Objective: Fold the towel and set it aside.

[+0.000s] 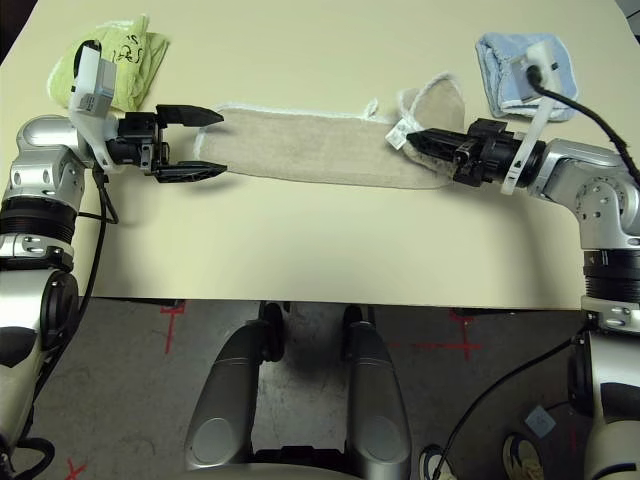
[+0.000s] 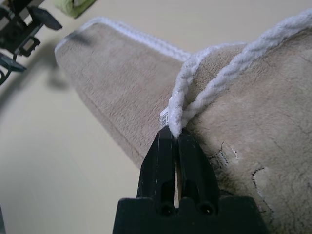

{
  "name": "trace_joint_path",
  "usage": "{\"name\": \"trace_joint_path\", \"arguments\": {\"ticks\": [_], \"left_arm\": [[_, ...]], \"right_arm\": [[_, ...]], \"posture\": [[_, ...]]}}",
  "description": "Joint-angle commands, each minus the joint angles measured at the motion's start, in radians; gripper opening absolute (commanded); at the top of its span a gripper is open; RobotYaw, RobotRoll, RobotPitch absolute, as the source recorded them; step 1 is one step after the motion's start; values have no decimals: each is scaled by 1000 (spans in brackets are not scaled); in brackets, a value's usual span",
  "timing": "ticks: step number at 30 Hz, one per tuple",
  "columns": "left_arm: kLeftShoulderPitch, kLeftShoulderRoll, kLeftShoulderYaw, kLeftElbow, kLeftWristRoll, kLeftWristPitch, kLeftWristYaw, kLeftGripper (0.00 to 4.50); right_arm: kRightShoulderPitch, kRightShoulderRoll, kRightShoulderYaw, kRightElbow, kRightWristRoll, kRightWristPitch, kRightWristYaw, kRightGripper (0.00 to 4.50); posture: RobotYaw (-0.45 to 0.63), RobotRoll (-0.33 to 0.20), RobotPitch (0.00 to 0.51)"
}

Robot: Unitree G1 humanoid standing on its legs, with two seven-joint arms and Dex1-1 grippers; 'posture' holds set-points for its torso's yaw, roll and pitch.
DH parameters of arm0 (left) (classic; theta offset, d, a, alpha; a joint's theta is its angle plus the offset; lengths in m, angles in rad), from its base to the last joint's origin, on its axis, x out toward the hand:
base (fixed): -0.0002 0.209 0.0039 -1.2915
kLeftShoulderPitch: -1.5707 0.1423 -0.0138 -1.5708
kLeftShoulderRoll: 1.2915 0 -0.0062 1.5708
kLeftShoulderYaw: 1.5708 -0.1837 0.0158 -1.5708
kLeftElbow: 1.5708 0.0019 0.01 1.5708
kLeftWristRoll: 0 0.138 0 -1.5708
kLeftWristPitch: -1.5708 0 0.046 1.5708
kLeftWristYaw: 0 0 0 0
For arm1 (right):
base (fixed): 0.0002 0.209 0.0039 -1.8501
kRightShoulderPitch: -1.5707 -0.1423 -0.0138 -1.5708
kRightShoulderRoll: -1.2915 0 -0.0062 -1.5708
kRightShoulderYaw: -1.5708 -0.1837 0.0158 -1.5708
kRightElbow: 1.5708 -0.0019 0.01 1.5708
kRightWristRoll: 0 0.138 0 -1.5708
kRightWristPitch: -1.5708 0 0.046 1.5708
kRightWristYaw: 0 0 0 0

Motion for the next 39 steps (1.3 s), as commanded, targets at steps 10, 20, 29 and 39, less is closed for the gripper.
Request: {"name": "trace_joint_path", "arguments": {"ticks": [10,20,29,39], "left_arm": [[-16,-6,-12,15,8,0,-25,4500],[-10,-2,-14,0,7,10,-24,4500],[-2,2,-19,-14,9,22,-20,4500],[-3,3,-22,-13,11,26,-22,4500]], "right_arm": [[-3,26,41,-90,-28,94,-28,19],[5,77,72,-105,-58,86,-34,19],[17,95,37,-102,-75,-130,88,1963],[-20,55,-63,-66,27,-252,308,4481]], "posture": [[-17,0,367],[-1,0,374],[-4,0,375],[-19,0,372]]}}
